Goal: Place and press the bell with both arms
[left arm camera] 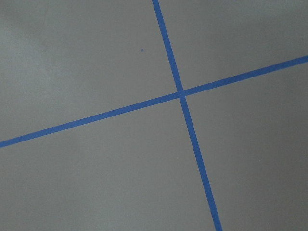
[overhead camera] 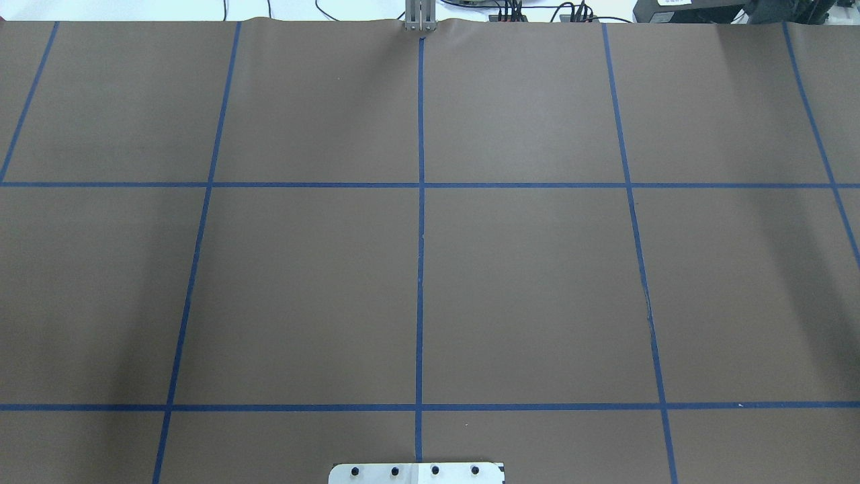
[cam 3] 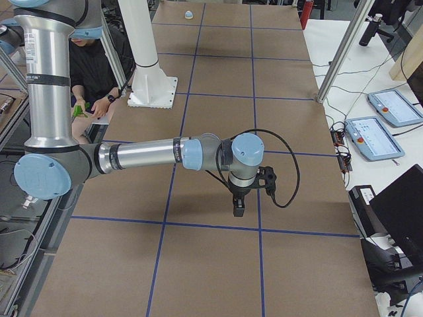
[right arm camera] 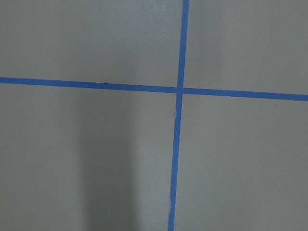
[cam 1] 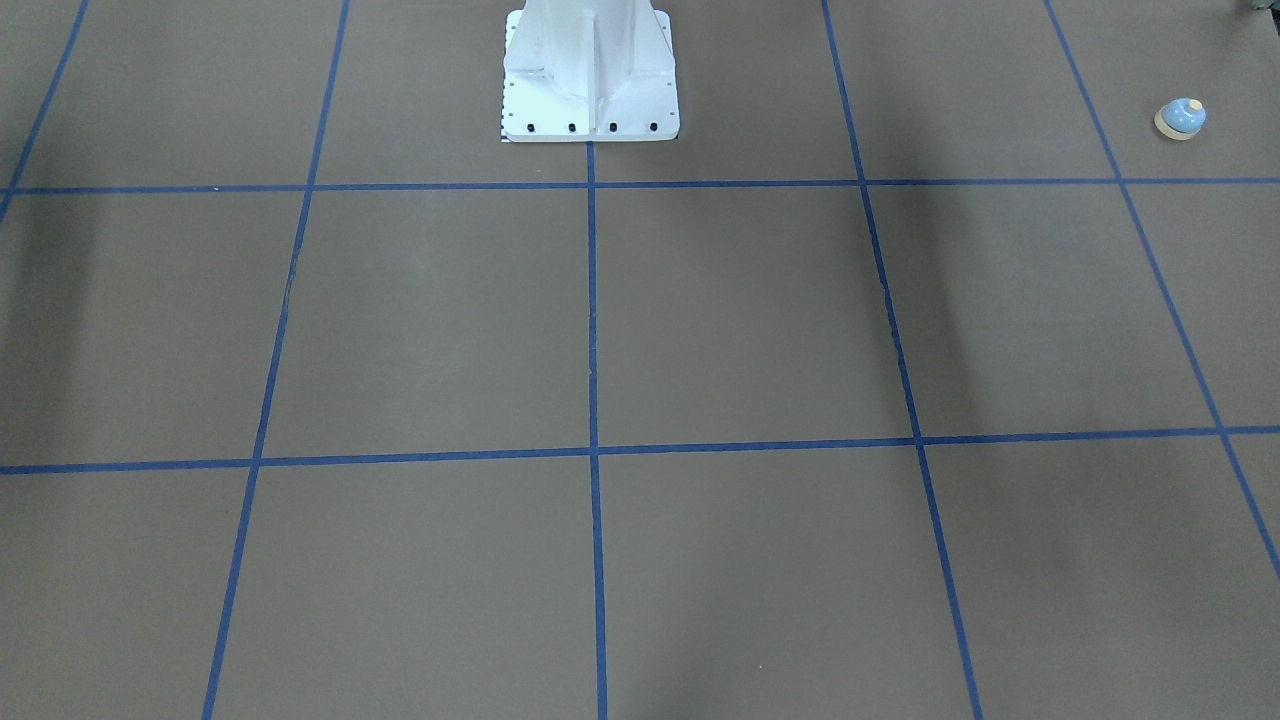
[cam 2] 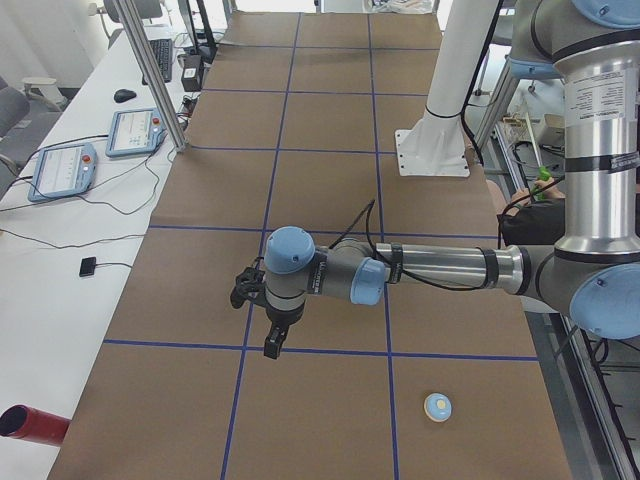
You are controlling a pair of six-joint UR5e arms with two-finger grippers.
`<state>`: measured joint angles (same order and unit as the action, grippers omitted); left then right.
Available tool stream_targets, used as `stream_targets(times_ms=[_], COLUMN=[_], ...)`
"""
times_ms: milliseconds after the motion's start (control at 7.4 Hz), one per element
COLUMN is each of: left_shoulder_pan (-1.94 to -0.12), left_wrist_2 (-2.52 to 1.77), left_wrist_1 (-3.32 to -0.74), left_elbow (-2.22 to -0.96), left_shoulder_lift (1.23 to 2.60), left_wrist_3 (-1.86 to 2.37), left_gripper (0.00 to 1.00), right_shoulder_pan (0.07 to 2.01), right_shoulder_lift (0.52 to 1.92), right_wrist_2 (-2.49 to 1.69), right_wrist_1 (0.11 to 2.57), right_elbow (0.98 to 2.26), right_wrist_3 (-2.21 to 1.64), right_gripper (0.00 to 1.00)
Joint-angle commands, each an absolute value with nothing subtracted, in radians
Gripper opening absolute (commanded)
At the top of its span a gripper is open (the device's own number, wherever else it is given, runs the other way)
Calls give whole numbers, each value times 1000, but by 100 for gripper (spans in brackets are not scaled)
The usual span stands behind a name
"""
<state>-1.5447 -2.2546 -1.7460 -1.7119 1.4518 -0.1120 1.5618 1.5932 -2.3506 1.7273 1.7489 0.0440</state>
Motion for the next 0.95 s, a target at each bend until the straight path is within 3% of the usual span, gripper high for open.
stream_targets(times_ms=[0,541,811], left_shoulder_pan=[-1545,-1545,-1546], left_wrist_2=[-2249,-2253,-2250], left_wrist_1=[-1744,-1744,-1727], left_elbow=[-1718,-1753,-1871], left_shoulder_lift=[1451,1428,1427], left_wrist_3=[-104,-104,-100], left_gripper=[100,100,100], right_shoulder_pan=[1562,1562,1562], right_shoulder_lift=[1594,1601,1600], right_wrist_2=[-2356,-2359,-2355], right_wrist_1=[1727,1727,1727], right_elbow=[1747,1753,1753], right_wrist_3=[37,38,38], right_gripper=[100,100,100])
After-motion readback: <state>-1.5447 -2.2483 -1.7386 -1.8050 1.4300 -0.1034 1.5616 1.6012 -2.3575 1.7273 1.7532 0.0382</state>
